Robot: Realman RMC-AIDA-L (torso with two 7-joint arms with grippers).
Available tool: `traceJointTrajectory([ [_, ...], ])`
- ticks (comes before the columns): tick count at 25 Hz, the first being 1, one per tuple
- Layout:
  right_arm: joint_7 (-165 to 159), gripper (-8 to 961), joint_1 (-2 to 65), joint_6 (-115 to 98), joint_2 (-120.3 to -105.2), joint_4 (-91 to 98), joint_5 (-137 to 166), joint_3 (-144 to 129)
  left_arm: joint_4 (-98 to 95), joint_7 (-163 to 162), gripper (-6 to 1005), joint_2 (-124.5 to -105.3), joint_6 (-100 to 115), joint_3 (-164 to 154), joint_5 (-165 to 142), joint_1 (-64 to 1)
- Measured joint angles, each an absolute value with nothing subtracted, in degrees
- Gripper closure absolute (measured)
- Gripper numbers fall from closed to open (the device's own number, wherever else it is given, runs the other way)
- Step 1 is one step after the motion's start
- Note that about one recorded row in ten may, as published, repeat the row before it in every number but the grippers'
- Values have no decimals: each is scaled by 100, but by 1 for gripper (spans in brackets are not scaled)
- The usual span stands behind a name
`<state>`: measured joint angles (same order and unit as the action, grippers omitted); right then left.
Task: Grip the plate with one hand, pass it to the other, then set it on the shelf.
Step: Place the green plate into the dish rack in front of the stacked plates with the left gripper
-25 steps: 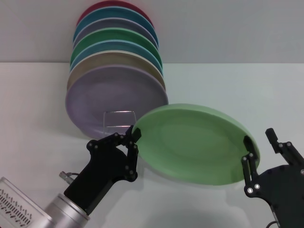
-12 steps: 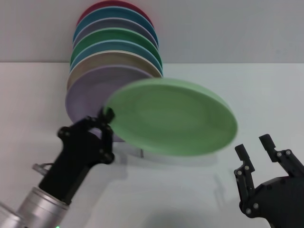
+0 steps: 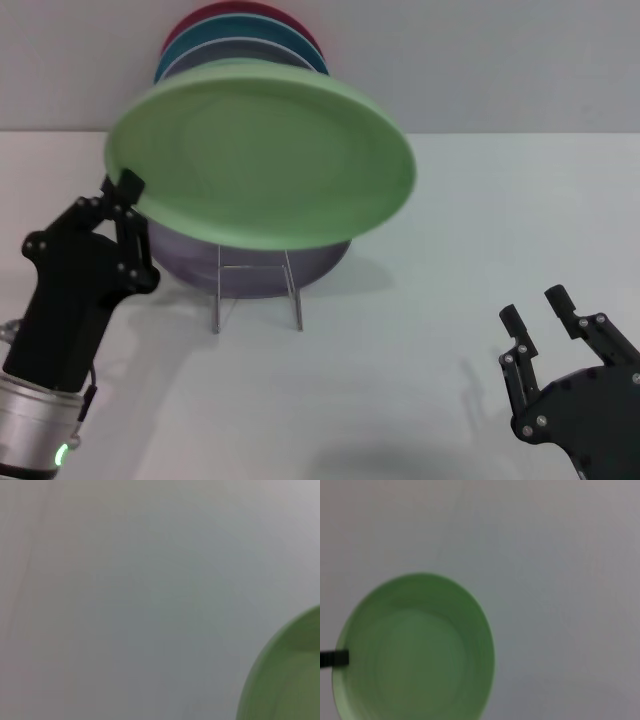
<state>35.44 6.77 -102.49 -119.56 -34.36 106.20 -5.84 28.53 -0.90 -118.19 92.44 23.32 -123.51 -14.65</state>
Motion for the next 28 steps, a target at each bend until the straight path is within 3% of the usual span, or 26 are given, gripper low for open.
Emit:
traceJointTrajectory([
  [28, 3547, 620, 624, -10252, -11944, -3295, 10423, -527, 1786, -74, 930, -11857, 8750, 2632, -12374, -1760],
])
